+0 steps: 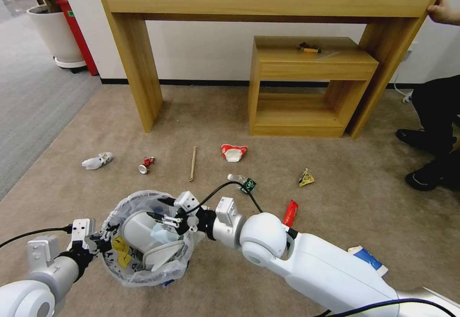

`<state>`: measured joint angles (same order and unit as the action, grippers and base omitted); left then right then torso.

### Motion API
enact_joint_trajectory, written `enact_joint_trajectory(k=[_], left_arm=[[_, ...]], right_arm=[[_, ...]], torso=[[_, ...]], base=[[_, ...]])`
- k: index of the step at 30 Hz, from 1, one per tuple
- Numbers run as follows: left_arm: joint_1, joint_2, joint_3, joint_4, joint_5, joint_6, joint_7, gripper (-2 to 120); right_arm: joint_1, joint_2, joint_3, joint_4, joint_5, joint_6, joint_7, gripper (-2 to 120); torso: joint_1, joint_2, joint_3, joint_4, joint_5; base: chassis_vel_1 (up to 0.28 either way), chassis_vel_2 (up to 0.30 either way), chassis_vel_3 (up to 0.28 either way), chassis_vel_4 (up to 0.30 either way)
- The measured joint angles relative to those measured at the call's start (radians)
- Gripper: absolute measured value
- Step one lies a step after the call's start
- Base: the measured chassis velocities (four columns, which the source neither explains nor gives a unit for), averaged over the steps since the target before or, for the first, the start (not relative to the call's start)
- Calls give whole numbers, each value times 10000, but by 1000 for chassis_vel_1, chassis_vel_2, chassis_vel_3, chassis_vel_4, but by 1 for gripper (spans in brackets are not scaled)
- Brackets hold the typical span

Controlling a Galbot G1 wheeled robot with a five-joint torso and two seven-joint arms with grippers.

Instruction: Pick up the trash bin and place the garbage on the floor into it.

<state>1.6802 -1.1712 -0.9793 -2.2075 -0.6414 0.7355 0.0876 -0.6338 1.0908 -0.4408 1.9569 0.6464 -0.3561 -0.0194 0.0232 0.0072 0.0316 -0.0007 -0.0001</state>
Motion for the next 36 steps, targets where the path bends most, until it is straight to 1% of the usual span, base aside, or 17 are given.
enact_joint_trajectory(k=[3, 4, 5, 7, 8, 9, 11, 12, 13, 15, 16, 18, 19, 20, 23, 27, 36], left_arm=[[41, -64, -414, 402, -145, -1, 100, 0], [84, -78, -578, 513, -219, -1, 152, 0], [84, -78, -578, 513, -219, -1, 152, 0], [242, -93, -904, 668, -384, -1, 261, 0], [242, -93, -904, 668, -384, -1, 261, 0], [297, -109, -994, 691, -422, -1, 319, 0], [345, -157, -1063, 692, -444, -4, 348, 0], [345, -157, -1063, 692, -444, -4, 348, 0], [367, -186, -1072, 671, -444, -4, 349, 0], [403, -244, -1043, 581, -433, -4, 354, 0], [403, -244, -1043, 581, -433, -4, 354, 0], [442, -273, -988, 482, -406, -4, 357, 0], [457, -282, -970, 445, -393, -4, 357, 0], [457, -282, -970, 445, -393, -4, 357, 0], [508, -286, -955, 379, -358, -4, 362, 0], [545, -298, -944, 342, -304, -3, 367, 0], [569, -285, -941, 194, -280, -3, 374, 0]], right_arm=[[-625, -355, 1186, 95, 165, -288, 833, 76], [-1056, -546, 1830, 1, 212, -428, 1137, 83], [-1056, -546, 1830, 1, 212, -428, 1137, 83], [-2094, -861, 3052, -607, 318, -563, 1658, 92], [-2094, -861, 3052, -607, 318, -563, 1658, 92], [-2513, -926, 3558, -960, 376, -565, 1933, 96], [-3211, -953, 4187, -1760, 648, -577, 2783, 100], [-3211, -953, 4187, -1760, 648, -577, 2783, 100], [-3493, -907, 4490, -2204, 859, -582, 3181, 100], [-3953, -752, 4969, -3114, 1261, -636, 3856, 100], [-3953, -752, 4969, -3114, 1261, -636, 3856, 100], [-4114, -541, 5217, -3954, 1493, -657, 4139, 100], [-4119, -401, 5349, -4449, 1525, -656, 4171, 100], [-4119, -401, 5349, -4449, 1525, -656, 4171, 100], [-3905, -38, 5521, -5317, 1628, -650, 4112, 100], [-3605, 361, 5524, -5917, 1809, -690, 4082, 100], [-3157, 1058, 5456, -7056, 1743, -678, 3814, 100]], torso=[[0, 0, 0, 2, -1], [0, 0, 0, 2, -1], [0, 0, 0, 2, -1], [-1, 0, 0, -3, 3], [-1, 0, 0, -3, 3], [-1, 1, 0, 0, 2], [-1, 0, 1, -6, 1], [-1, 0, 1, -6, 1], [-2, 1, 0, -4, 7], [-1, 1, 0, -1, -2], [-1, 1, 0, -1, -2], [-2, 2, -1, -3, 5], [-1, 1, 0, -3, -1], [-1, 1, 0, -3, -1], [-2, 1, 0, 0, 0], [-1, 1, 0, 3, 0], [-1, 1, 0, 1, 0]], base=[[0, 0, 0, 0], [0, 0, 0, 0], [0, 0, 0, 0], [0, 0, 0, 0], [0, 0, 0, 0], [0, 0, 0, 0], [0, 0, 0, 0], [0, 0, 0, 0], [0, 0, 0, 0], [0, 0, 0, 0], [0, 0, 0, 0], [0, 0, 0, 0], [0, 0, 0, 0], [0, 0, 0, 0], [0, 0, 0, 0], [0, 0, 0, 0], [0, 0, 0, 0]])
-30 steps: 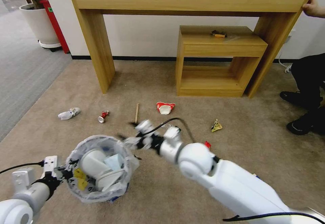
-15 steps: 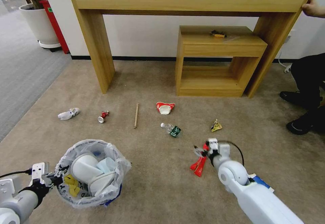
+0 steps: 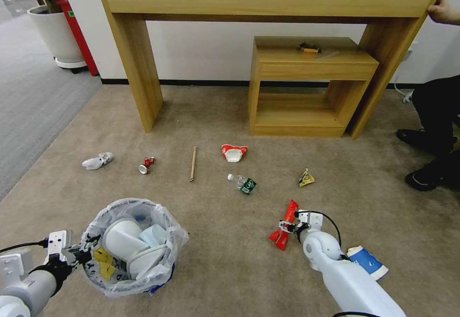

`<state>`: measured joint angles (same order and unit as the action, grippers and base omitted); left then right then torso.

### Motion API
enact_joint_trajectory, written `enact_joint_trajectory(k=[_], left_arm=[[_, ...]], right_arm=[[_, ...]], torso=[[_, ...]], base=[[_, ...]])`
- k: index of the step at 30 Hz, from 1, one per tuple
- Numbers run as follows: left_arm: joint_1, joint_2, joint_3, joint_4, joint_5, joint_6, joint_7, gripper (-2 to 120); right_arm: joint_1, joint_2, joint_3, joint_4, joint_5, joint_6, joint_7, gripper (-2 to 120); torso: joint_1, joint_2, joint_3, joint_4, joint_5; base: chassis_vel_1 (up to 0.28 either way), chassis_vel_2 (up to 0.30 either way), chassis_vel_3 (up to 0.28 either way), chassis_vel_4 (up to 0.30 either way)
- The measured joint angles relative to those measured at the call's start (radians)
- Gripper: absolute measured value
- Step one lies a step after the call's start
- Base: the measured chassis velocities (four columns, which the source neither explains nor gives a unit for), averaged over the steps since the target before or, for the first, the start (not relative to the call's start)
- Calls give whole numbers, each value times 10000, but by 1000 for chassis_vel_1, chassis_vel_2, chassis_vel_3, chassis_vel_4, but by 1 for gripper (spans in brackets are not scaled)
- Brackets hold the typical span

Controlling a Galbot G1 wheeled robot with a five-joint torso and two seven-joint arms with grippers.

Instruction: Pick up the trash bin and place the garbage on the floor into it.

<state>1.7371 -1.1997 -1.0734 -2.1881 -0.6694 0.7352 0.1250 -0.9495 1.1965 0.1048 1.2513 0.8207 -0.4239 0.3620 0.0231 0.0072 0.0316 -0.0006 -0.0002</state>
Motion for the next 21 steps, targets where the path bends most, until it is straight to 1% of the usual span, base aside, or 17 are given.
enact_joint_trajectory(k=[3, 6, 7, 10, 11, 15, 16, 18, 19, 21], left_arm=[[-18, -7, 10, -12, 2, 0, 1, 0], [-35, -40, 35, -16, 32, 2, 5, 0], [-35, -40, 35, -16, 32, 2, 5, 0], [-43, -57, 43, -69, 46, 2, 6, 0], [-43, -57, 43, -69, 46, 2, 6, 0], [-42, -53, -15, -117, 47, 3, 7, 0], [-42, -53, -15, -117, 47, 3, 7, 0], [-36, -52, -40, -143, 46, 3, 7, 0], [-36, -52, -40, -143, 46, 3, 7, 0], [-35, -65, -49, -198, 45, 3, 7, 0]], right_arm=[[93, 114, -1, -262, 5, 2, -17, 96], [182, 270, -2, -633, -23, 27, -48, 83], [182, 270, -2, -633, -23, 27, -48, 83], [302, 410, 16, -1021, -224, 172, -259, 68], [302, 410, 16, -1021, -224, 172, -259, 68], [536, 576, 28, -1534, -436, 332, -417, 50], [536, 576, 28, -1534, -436, 332, -417, 50], [634, 612, 32, -1683, -514, 382, -472, 39], [634, 612, 32, -1683, -514, 382, -472, 39], [715, 642, 37, -1806, -522, 386, -493, 28]], torso=[[0, 0, 0, -1, -2], [0, 0, 0, -3, -1], [0, 0, 0, -3, -1], [0, 0, 0, -1, -1], [0, 0, 0, -1, -1], [0, 1, -1, -4, -4], [0, 1, -1, -4, -4], [1, 0, 0, -3, -4], [1, 0, 0, -3, -4], [1, 1, -1, -9, -7]], base=[[0, 0, 0, 0], [0, 0, 0, 0], [0, 0, 0, 0], [0, 0, 0, 0], [0, 0, 0, 0], [0, 0, 0, 0], [0, 0, 0, 0], [0, 0, 0, 0], [0, 0, 0, 0], [0, 0, 0, 0]])
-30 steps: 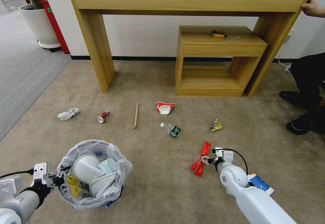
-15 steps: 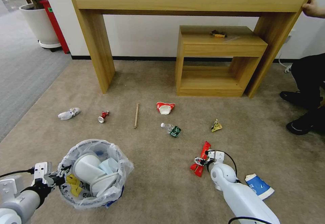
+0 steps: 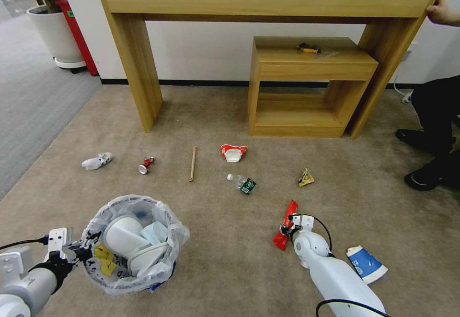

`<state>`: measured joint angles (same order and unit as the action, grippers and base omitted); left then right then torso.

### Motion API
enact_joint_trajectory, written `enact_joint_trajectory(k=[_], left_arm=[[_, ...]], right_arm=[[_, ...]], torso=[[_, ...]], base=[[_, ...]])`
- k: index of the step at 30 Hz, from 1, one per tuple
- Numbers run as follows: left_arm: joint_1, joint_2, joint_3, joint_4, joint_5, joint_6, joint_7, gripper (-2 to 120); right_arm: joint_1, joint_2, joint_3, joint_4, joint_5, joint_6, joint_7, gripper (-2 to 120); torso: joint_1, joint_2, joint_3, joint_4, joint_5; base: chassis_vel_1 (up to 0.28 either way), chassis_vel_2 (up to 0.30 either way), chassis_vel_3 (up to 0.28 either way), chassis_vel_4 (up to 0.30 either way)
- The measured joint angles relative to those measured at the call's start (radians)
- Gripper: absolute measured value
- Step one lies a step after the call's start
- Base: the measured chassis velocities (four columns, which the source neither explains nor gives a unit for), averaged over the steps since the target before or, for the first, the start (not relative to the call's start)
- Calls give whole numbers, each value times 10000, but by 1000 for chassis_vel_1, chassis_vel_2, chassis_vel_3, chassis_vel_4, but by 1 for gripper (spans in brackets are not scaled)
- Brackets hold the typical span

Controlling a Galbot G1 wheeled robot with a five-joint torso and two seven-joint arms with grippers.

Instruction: Pick up the trash bin and place the garbage on the floor into it.

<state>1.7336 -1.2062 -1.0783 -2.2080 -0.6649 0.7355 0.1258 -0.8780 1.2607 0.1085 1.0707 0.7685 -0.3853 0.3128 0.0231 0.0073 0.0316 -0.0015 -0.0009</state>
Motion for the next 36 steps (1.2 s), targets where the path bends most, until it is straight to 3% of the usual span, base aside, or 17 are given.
enact_joint_trajectory(k=[7, 12, 16, 20, 23, 24, 27, 28, 31, 32, 35, 36], left_arm=[[-8, -49, 17, -101, 6, 0, -7, 0], [-35, -46, 25, -139, 6, 0, -13, 0], [-48, -23, 27, -192, 5, 1, -30, 0], [-51, -2, 48, -258, -15, 0, -58, 0], [-51, 10, 132, -299, -37, 0, -173, 0], [-51, 10, 132, -299, -37, 0, -173, 0], [-26, 1, 231, -352, -37, 0, -257, 0], [-26, 1, 231, -352, -37, 0, -257, 0], [4, 21, 431, -466, -38, -1, -395, 0], [4, 21, 431, -466, -38, -1, -395, 0], [-19, 72, 663, -493, -28, -1, -486, 0], [-19, 72, 663, -493, -28, -1, -486, 0]], right_arm=[[166, 168, 7, -405, -24, 79, -66, 4], [179, 181, 66, -450, -22, 133, -116, 3], [-52, -29, 189, 198, 78, 114, -45, 3], [-346, -355, 472, 1455, 46, 117, 22, 3], [-750, -982, 893, 3555, 16, 17, 0, 3], [-750, -982, 893, 3555, 16, 17, 0, 3], [-894, -1727, 1033, 5544, -227, -44, -375, 3], [-894, -1727, 1033, 5544, -227, -44, -375, 3], [-680, -2439, 643, 7692, -613, 102, -1635, 3], [-680, -2439, 643, 7692, -613, 102, -1635, 3], [25, -2676, -173, 8726, -809, 358, -3239, 3], [25, -2676, -173, 8726, -809, 358, -3239, 3]], torso=[[0, 0, -1, 3, 0], [0, 1, -1, 8, 4], [2, -4, 6, 15, 22], [2, -4, 4, 13, 12], [2, -3, 2, 8, 9], [2, -3, 2, 8, 9], [1, -4, 2, 6, 9], [1, -4, 2, 6, 9], [1, -3, 1, 8, 9], [1, -3, 1, 8, 9], [1, -2, 1, 7, 8], [1, -2, 1, 7, 8]], base=[[0, 0, 0, 0], [0, 0, 0, 0], [0, 0, 0, 0], [0, 0, 0, 0], [0, 0, 0, 0], [0, 0, 0, 0], [0, 0, 0, 0], [0, 0, 0, 0], [0, 0, 0, 0], [0, 0, 0, 0], [0, 0, 0, 0], [0, 0, 0, 0]])
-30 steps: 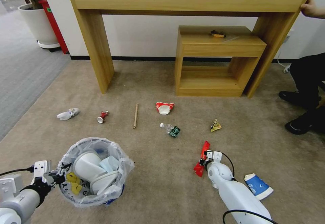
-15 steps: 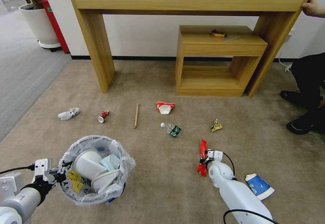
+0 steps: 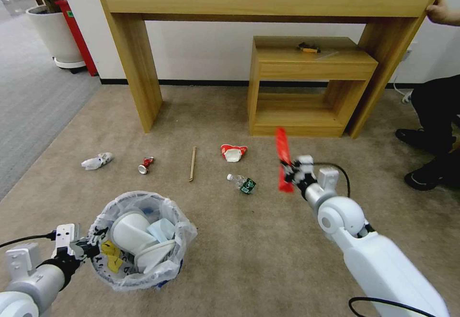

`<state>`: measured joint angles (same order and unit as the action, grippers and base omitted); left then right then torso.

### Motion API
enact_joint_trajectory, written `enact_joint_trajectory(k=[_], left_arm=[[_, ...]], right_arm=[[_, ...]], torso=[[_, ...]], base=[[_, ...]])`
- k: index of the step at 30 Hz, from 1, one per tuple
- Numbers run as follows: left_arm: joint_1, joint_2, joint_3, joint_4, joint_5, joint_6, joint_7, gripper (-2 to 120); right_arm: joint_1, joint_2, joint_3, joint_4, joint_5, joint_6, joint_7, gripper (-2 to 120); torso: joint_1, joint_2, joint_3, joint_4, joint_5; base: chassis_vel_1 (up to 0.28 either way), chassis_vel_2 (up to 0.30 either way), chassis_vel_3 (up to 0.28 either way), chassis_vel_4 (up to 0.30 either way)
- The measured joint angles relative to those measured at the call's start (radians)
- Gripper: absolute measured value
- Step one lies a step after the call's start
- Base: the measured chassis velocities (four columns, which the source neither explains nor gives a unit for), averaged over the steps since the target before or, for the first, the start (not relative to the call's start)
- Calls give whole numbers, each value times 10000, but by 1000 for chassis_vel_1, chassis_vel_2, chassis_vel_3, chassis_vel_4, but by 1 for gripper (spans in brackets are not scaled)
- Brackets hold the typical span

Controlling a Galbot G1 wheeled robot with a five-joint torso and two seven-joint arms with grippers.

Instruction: Pick up the trash bin and place the garbage on the floor into it.

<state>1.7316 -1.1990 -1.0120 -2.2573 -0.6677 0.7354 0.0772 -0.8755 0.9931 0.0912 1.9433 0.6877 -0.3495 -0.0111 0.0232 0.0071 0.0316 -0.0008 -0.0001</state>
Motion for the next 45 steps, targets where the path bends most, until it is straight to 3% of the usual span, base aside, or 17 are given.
enact_joint_trajectory(k=[3, 4, 7, 8, 12, 16, 25, 34, 36, 38, 45], left_arm=[[-78, 81, 137, 56, 17, 0, -59, 0], [-78, 81, 137, 56, 17, 0, -59, 0], [-135, 151, 247, 116, 16, 0, -73, 0], [-135, 151, 247, 116, 16, 0, -73, 0], [-182, 197, 389, 147, 3, 0, -117, 0], [-246, 206, 428, 138, -84, 0, -161, 0], [-251, 210, 373, 113, -202, 0, -186, 0], [-432, 313, 379, 175, -310, 0, -188, 0], [-436, 316, 377, 177, -316, 0, -189, 0], [-468, 337, 349, 208, -346, 0, -189, 0], [-538, 351, 159, 487, -447, -1, -201, 0]], right_arm=[[1509, 100, -1895, 249, -156, 886, -1306, 3], [1509, 100, -1895, 249, -156, 886, -1306, 3], [2809, 642, -3831, 69, -241, 1501, -1636, 3], [2809, 642, -3831, 69, -241, 1501, -1636, 3], [3532, 1671, -5599, -335, -536, 1704, -1690, 3], [3582, 2338, -6449, -914, -1013, 1858, -1698, 3], [3368, 2868, -6975, -1999, -1920, 2166, -1707, 8], [2808, 2645, -7033, -2441, -2362, 2433, -1428, 44], [2797, 2630, -7020, -2444, -2379, 2442, -1426, 46], [2698, 2492, -6869, -2431, -2452, 2487, -1364, 59], [2454, 2182, -6333, -1511, -2070, 2163, -461, 82]], torso=[[0, 0, 1, 4, 0], [0, 0, 1, 4, 0], [0, 0, 1, 4, -4], [0, 0, 1, 4, -4], [0, 0, 0, 3, -4], [0, 0, 0, -1, -3], [-1, 0, 1, 0, -2], [-1, 0, 0, 1, -1], [-1, 1, 1, 0, -1], [-1, 0, 1, 0, -1], [-2, 1, 0, 2, 0]], base=[[0, 0, 0, 0], [0, 0, 0, 0], [0, 0, 0, 0], [0, 0, 0, 0], [0, 0, 0, 0], [0, 0, 0, 0], [0, 0, 0, 0], [0, 0, 0, 0], [0, 0, 0, 0], [0, 0, 0, 0], [0, 0, 0, 0]])
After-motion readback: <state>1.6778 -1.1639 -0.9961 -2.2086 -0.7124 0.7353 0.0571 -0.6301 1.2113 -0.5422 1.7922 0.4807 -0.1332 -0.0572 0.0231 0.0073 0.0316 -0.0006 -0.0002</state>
